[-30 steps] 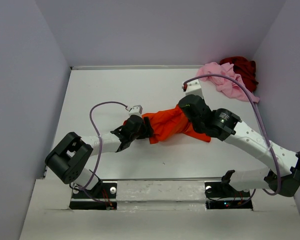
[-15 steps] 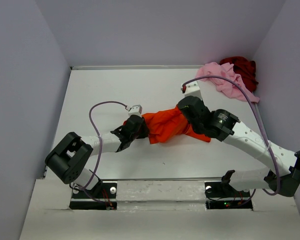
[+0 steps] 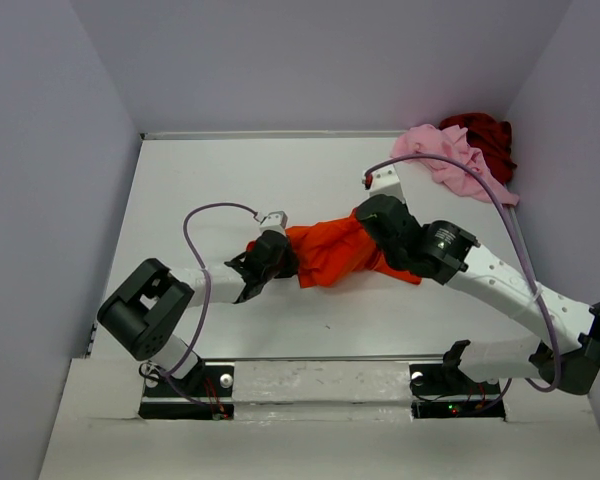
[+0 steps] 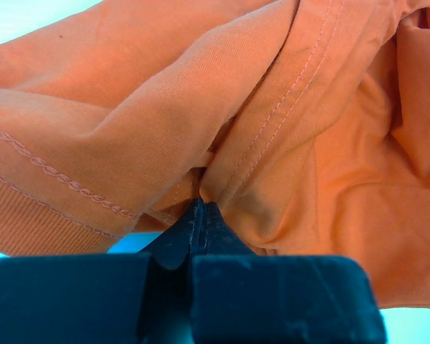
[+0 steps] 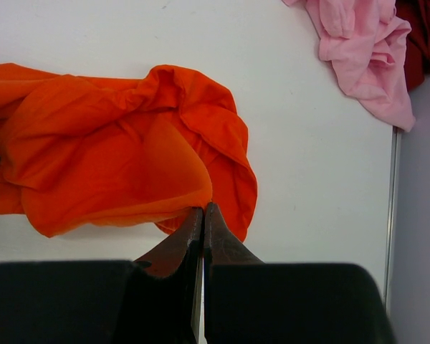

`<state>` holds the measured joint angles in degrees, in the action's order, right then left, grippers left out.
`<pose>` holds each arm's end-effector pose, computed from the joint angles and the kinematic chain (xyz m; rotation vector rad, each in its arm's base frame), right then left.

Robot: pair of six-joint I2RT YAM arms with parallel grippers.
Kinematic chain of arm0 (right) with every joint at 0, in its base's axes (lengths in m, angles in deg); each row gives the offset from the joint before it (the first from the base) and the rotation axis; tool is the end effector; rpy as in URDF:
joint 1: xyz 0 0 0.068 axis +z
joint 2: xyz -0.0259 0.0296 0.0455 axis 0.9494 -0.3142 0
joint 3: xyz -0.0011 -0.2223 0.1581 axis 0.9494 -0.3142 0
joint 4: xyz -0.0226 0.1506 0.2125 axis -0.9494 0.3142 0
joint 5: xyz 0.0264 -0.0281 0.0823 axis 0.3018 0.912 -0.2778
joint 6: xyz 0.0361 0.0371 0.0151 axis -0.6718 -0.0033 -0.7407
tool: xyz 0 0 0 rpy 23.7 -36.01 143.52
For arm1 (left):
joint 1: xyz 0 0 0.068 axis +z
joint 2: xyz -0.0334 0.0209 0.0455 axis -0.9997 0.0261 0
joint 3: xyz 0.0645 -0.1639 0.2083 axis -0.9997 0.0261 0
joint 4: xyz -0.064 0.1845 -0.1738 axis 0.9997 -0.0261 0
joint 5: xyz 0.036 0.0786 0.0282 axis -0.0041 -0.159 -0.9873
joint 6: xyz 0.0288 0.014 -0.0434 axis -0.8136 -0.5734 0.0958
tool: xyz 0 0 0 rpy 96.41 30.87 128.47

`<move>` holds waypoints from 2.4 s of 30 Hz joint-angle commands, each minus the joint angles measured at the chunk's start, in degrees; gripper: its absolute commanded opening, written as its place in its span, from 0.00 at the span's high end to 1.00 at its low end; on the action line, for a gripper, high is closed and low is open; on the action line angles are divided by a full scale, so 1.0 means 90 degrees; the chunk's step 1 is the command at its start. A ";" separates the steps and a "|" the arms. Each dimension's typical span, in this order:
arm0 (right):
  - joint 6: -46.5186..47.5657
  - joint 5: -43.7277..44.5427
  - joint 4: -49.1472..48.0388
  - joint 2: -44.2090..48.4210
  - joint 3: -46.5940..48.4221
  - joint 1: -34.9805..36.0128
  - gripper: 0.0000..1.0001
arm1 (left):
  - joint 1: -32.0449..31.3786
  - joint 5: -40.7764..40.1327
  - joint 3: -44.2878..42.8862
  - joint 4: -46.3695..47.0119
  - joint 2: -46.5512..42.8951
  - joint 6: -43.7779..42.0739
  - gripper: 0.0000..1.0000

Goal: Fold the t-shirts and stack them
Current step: Flatten the tshirt out

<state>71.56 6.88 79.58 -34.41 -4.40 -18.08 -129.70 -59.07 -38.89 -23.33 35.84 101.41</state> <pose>0.1656 0.1813 0.3748 -0.3499 2.0554 -0.2536 0.2264 -0.1931 0.1597 0.0476 2.1576 -0.6879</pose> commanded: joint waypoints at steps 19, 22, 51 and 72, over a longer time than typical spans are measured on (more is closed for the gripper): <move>-0.0232 0.0153 -0.0121 0.0957 -0.0255 -0.0038 1.00 | 0.0016 -0.1363 -0.1657 -0.3061 -0.4018 -0.1616 1.00; -0.0270 0.0192 -0.0014 0.1055 -0.0196 -0.0038 1.00 | 0.0016 -0.1598 -0.1971 -0.3550 -0.4409 -0.1830 1.00; -0.1880 -0.2013 0.0271 0.2488 -0.1900 -0.0038 1.00 | 0.0552 -0.2305 -0.4687 -0.4285 -0.3678 -0.3228 1.00; -0.1589 -0.0941 -0.0843 0.0433 -0.1193 -0.0097 0.33 | 0.1891 -0.0837 -0.3877 -0.3297 -0.3433 -0.2905 1.00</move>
<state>55.26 -10.21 77.37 -24.07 -21.27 -18.30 -113.08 -67.61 -76.07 -56.86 8.12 75.40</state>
